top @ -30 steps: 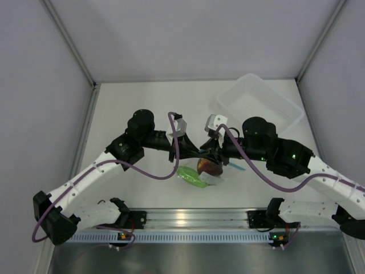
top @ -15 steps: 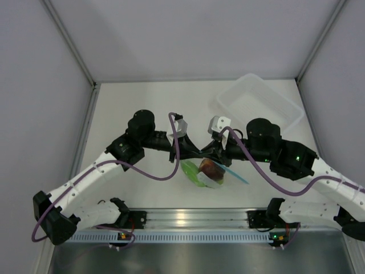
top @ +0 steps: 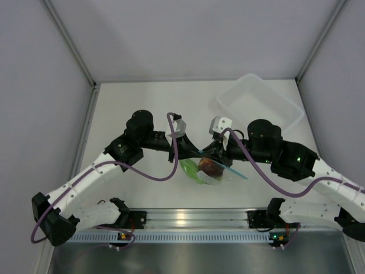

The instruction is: Open the zip-top bag and remove the fake food

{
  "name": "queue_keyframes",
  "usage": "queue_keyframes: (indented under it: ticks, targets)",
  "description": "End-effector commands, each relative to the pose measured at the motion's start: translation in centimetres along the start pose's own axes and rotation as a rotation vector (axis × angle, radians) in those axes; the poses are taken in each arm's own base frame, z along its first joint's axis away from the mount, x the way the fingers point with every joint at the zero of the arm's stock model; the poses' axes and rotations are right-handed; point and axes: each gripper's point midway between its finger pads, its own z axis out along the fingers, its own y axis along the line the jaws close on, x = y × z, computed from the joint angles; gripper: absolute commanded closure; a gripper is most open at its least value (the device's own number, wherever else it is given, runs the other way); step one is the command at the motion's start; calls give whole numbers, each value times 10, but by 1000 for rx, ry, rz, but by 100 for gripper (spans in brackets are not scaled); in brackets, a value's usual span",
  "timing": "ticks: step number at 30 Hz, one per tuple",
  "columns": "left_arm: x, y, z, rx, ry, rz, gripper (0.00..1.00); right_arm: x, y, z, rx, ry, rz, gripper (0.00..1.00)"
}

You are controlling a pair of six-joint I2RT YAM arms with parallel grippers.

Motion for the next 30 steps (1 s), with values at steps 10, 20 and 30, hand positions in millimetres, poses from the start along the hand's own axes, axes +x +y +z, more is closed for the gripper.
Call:
queue_keyframes:
  ticks: [10, 20, 30]
  targets:
    - [-35, 34, -15, -264, -109, 112, 100, 5, -7, -12, 70, -30, 0, 100]
    - [-31, 95, -40, -640, -134, 26, 100, 38, -14, -29, 171, 15, 80, 100]
    - [-20, 153, -75, -1016, -170, -119, 100, 76, -19, -44, 270, 95, 205, 100]
